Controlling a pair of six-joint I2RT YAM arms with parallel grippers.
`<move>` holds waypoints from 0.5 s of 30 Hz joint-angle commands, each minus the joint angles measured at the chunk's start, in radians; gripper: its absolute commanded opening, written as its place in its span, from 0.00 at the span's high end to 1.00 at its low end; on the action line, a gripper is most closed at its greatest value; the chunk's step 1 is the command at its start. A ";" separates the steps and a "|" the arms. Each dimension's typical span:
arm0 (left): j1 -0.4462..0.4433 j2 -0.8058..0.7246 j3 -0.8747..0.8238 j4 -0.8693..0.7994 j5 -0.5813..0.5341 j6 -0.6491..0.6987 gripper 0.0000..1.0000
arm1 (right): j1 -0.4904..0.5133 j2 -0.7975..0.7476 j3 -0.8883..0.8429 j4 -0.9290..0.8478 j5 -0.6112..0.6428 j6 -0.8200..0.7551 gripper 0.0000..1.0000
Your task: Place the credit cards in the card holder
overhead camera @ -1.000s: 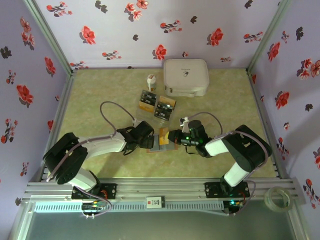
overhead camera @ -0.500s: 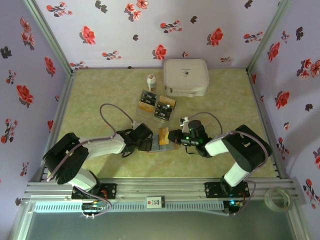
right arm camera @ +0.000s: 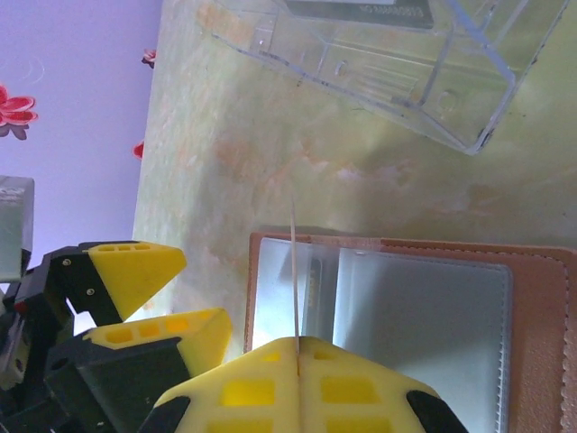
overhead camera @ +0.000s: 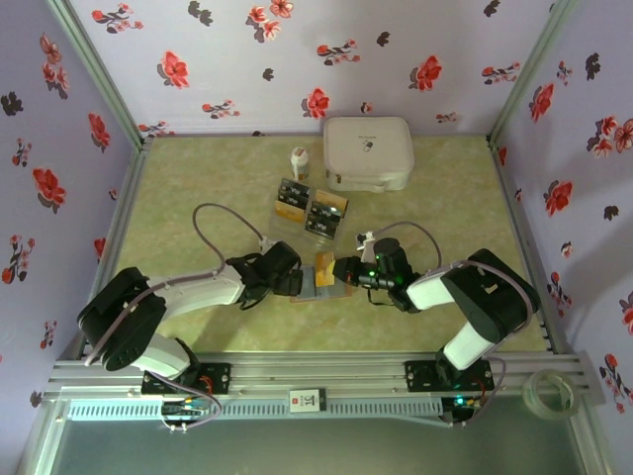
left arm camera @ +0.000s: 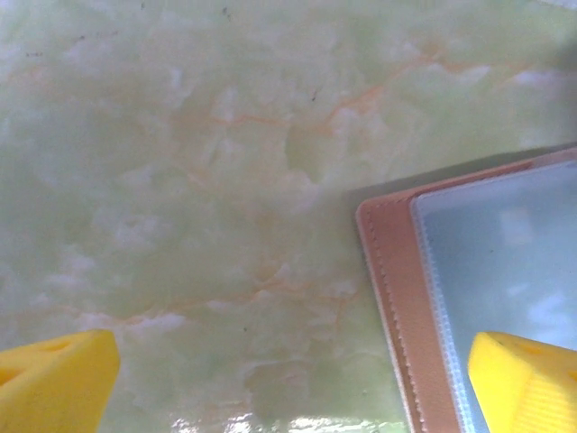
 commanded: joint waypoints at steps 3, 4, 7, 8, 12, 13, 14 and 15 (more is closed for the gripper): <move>0.005 0.033 0.046 -0.001 0.002 0.012 0.00 | -0.007 -0.020 -0.017 0.034 0.003 0.002 1.00; 0.007 0.041 0.046 0.002 0.002 0.012 0.00 | -0.007 -0.021 -0.019 0.034 0.003 0.002 1.00; 0.007 0.063 0.037 0.014 0.008 0.007 0.00 | -0.007 -0.027 -0.022 0.034 0.004 0.002 1.00; 0.007 0.067 0.031 0.020 0.008 0.005 0.00 | -0.007 -0.026 -0.023 0.034 0.004 0.002 1.00; 0.007 0.075 0.011 0.029 0.009 -0.008 0.00 | -0.010 -0.027 -0.023 0.034 0.003 -0.001 1.00; 0.005 0.073 0.007 0.030 0.008 -0.011 0.00 | -0.011 -0.028 -0.022 0.034 0.003 -0.001 1.00; 0.006 0.072 0.003 0.030 0.009 -0.014 0.00 | -0.010 -0.027 -0.021 0.035 0.002 -0.001 1.00; 0.007 0.070 -0.003 0.032 0.009 -0.016 0.00 | -0.012 -0.025 -0.018 0.037 0.000 -0.002 1.00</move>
